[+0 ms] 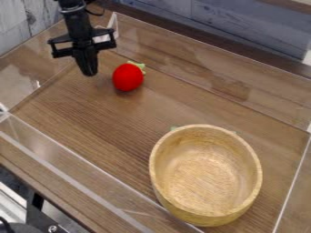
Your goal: Move the red object to the left side of the table
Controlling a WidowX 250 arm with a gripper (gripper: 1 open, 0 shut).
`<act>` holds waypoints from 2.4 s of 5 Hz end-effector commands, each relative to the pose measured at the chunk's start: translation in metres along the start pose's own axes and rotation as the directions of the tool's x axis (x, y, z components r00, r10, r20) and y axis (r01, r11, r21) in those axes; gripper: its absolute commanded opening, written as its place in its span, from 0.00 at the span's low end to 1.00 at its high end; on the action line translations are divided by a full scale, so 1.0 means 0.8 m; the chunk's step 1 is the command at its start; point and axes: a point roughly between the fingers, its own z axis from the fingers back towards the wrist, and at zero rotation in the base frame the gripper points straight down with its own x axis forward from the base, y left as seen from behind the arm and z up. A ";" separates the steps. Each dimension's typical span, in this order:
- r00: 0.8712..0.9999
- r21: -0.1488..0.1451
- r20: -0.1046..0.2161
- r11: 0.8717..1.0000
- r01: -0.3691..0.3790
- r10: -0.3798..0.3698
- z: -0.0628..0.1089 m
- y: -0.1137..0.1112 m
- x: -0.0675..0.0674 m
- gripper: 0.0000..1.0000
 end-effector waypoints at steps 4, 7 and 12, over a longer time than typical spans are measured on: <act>0.999 0.023 0.035 1.000 -0.013 0.012 0.001 -0.001 0.012 0.00; 1.000 0.060 0.023 0.998 0.008 -0.010 0.006 0.038 -0.001 0.00; 0.997 0.039 -0.041 0.997 0.074 -0.072 0.035 0.036 -0.032 1.00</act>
